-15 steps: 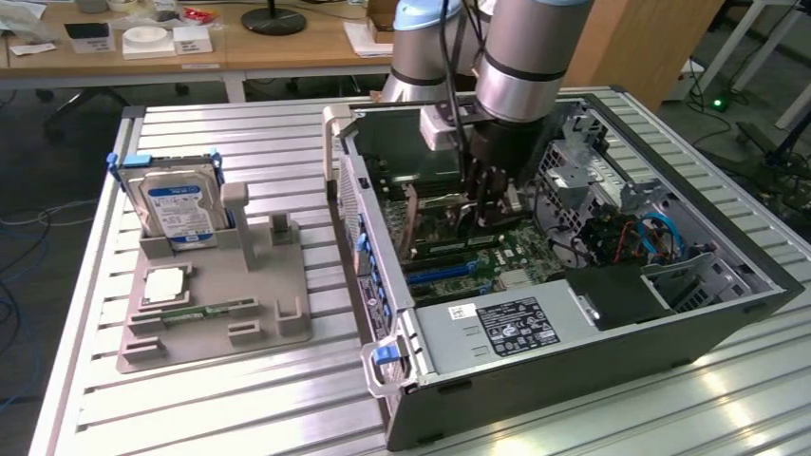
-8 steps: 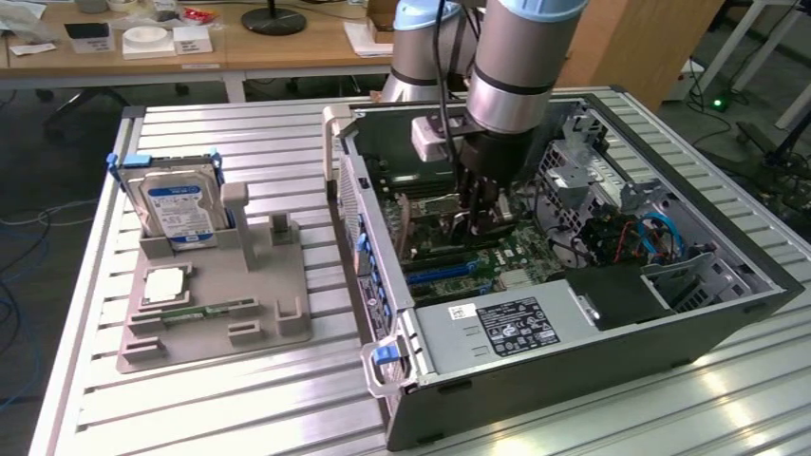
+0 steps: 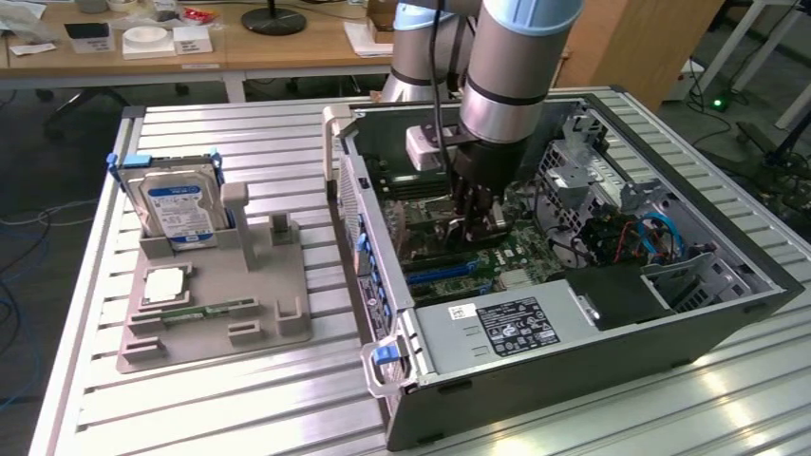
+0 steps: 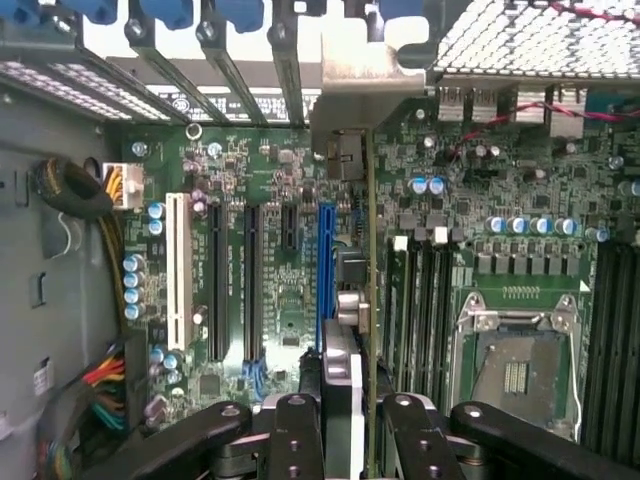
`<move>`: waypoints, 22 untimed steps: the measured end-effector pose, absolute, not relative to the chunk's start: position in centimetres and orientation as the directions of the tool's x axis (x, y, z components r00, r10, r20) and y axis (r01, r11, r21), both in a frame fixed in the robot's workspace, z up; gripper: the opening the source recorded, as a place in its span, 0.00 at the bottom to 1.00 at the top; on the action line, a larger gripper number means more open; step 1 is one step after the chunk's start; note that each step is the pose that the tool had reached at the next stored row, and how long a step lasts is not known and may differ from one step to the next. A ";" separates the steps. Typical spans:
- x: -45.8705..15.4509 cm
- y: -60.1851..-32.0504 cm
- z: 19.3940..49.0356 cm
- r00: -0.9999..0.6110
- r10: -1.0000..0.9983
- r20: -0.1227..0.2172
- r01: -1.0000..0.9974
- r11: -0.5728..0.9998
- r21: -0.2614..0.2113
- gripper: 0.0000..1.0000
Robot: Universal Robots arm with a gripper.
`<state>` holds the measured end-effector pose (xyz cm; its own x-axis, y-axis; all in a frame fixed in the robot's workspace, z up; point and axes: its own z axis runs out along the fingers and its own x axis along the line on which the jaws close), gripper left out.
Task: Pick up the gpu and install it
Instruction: 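Insert the gpu into the slot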
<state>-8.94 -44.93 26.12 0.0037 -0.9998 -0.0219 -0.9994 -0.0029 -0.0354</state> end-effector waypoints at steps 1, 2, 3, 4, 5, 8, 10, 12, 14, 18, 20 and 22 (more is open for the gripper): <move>-9.0 -44.9 26.0 0.004 -1.000 -0.022 -0.999 -0.004 -0.035 0.28; -9.0 -44.9 26.0 0.005 -1.000 -0.022 -0.999 -0.004 -0.035 0.28; -9.0 -45.0 25.9 0.006 -1.000 -0.022 -0.999 -0.005 -0.035 0.28; -9.0 -45.2 25.8 0.005 -1.000 -0.022 -0.999 -0.005 -0.035 0.28; -9.0 -45.2 25.7 0.005 -1.000 -0.022 -0.999 -0.005 -0.035 0.28; -9.2 -45.3 25.3 0.005 -1.000 -0.022 -0.999 -0.005 -0.035 0.28; -9.3 -45.3 25.0 0.005 -1.000 -0.022 -0.999 -0.005 -0.035 0.28; -9.5 -45.3 24.9 0.005 -1.000 -0.022 -0.999 -0.005 -0.035 0.28; -9.5 -45.4 24.8 0.006 -1.000 -0.022 -0.999 -0.005 -0.034 0.28; -9.7 -45.5 24.3 0.005 -1.000 -0.022 -0.999 -0.005 -0.035 0.28; -9.9 -45.5 24.2 0.005 -1.000 -0.022 -0.999 -0.005 -0.034 0.28; -10.2 -45.5 24.2 0.005 -1.000 -0.022 -0.999 -0.005 -0.035 0.28</move>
<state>-10.20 -45.50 24.16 0.0054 -0.9997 -0.0219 -0.9994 -0.0046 -0.0346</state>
